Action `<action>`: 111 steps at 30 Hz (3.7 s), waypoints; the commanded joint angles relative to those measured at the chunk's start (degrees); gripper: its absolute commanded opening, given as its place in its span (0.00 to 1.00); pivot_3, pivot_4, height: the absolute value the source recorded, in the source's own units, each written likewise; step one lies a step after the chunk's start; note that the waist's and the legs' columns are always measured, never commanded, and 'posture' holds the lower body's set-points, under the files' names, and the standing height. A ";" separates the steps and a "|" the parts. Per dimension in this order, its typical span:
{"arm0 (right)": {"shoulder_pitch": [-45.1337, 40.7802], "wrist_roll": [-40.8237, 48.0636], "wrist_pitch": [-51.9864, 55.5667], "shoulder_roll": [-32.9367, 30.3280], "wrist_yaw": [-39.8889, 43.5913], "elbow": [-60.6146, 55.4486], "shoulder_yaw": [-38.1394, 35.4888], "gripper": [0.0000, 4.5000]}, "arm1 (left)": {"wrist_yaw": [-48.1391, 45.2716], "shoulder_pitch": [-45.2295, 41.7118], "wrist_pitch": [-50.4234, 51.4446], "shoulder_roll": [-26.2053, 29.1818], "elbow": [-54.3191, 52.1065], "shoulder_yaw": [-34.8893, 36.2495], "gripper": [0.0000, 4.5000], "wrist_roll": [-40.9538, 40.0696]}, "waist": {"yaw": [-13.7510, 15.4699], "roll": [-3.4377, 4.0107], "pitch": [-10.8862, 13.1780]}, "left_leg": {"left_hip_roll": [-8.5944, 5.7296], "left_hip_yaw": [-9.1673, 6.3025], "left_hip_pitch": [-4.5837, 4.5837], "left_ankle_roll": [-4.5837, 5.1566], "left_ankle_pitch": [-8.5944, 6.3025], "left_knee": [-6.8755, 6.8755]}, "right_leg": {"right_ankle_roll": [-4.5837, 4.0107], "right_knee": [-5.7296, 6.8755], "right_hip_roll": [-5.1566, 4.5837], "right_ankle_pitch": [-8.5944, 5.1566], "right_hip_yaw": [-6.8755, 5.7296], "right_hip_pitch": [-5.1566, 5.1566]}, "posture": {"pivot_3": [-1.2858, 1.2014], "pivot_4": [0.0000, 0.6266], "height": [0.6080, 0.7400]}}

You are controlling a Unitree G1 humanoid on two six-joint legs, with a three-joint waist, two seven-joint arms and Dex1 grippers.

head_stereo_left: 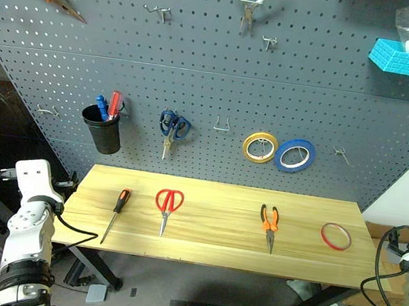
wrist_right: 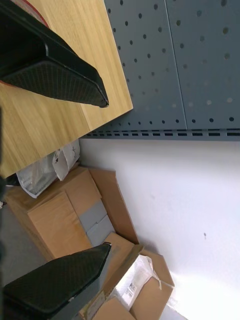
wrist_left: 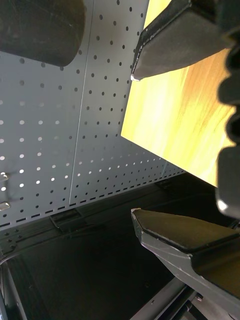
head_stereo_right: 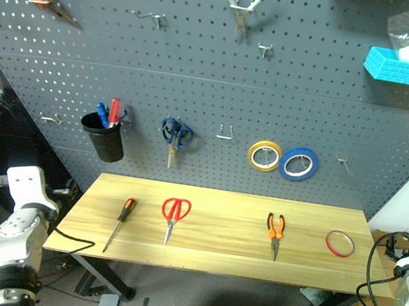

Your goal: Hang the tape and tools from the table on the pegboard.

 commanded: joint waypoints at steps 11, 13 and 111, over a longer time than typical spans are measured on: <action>4.09 -1.34 3.29 1.16 6.03 -12.39 5.32 1.00 | -3.59 3.62 4.05 -2.79 -8.79 -1.97 0.98 -3.24 | -0.05 -0.05 0.42 | 0.04 0.05 0.00 0.05 -0.05 -0.03 | 0.02 -0.03 -0.01 -0.03 0.07 -0.03 | 0.47 0.07 1.00; 5.78 -0.99 6.44 2.21 7.84 -18.12 7.11 1.00 | -4.76 4.82 7.19 -3.78 -12.08 -3.60 0.98 -3.48 | -0.07 -0.10 0.73 | 0.08 0.06 0.00 0.05 -0.05 -0.02 | 0.03 -0.02 0.00 -0.03 0.07 -0.03 | 0.46 0.10 1.00; 1.02 -12.60 49.85 4.23 18.96 -70.90 29.40 0.69 | -54.29 -20.62 7.73 8.30 -23.02 -38.03 0.99 1.76 | -0.44 -0.57 14.27 | 1.04 1.42 -2.90 0.31 -0.51 0.50 | 0.62 0.38 0.70 0.58 1.49 -3.49 | 0.45 0.50 1.00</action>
